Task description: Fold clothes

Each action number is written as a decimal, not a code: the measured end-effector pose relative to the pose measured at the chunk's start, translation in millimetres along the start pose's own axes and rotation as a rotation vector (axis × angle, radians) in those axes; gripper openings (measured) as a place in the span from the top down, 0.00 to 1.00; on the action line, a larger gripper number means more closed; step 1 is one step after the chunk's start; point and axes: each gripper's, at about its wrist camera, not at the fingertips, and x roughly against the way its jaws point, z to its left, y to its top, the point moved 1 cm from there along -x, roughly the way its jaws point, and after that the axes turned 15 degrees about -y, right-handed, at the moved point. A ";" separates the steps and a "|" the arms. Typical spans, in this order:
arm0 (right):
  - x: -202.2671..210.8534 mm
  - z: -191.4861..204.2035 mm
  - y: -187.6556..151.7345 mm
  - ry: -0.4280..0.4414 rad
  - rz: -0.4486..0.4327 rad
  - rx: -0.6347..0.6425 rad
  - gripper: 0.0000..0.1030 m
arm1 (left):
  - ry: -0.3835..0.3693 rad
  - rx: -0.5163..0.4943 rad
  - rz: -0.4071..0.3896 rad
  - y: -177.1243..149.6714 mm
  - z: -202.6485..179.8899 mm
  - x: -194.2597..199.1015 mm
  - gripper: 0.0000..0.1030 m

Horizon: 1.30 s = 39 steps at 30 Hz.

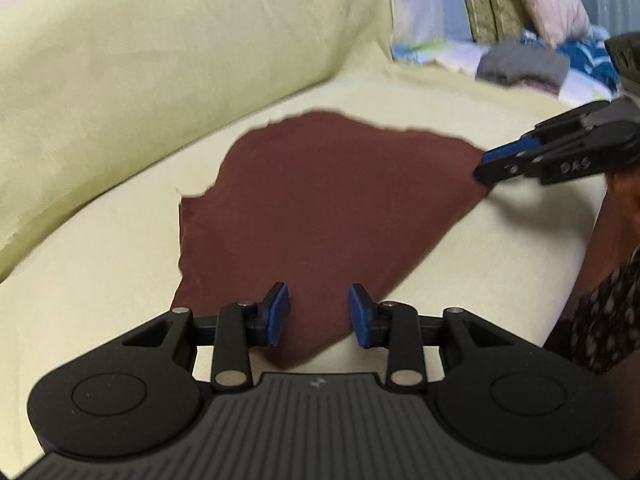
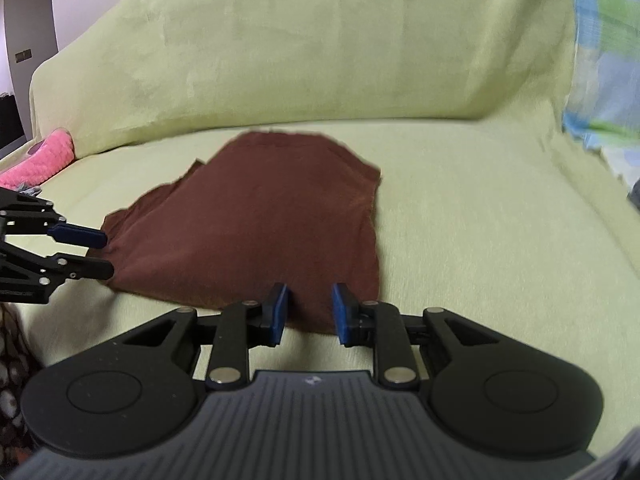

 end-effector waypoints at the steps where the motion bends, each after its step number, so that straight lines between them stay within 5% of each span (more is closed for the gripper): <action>1: 3.9 3.0 2.0 0.003 -0.027 0.007 0.80 | 0.002 0.000 -0.011 0.5 -2.8 0.3 0.60; 4: 9.4 22.5 11.5 0.043 -0.092 0.044 0.80 | 0.005 0.017 -0.011 -1.3 -4.4 -5.2 0.60; 10: -7.3 66.1 10.5 0.071 -0.078 0.164 0.81 | -0.024 0.146 -0.034 1.1 2.9 -12.3 0.60; 19: -16.3 70.7 1.4 0.064 -0.040 0.194 0.81 | -0.040 0.236 -0.018 -11.4 11.5 -25.1 0.59; 32: -7.3 68.2 -6.0 0.068 -0.036 0.218 0.81 | -0.039 0.241 -0.060 -9.5 9.6 -11.5 0.58; 39: 3.9 48.2 -7.0 0.124 -0.010 0.125 0.82 | -0.040 0.190 -0.097 9.0 5.2 -2.2 0.58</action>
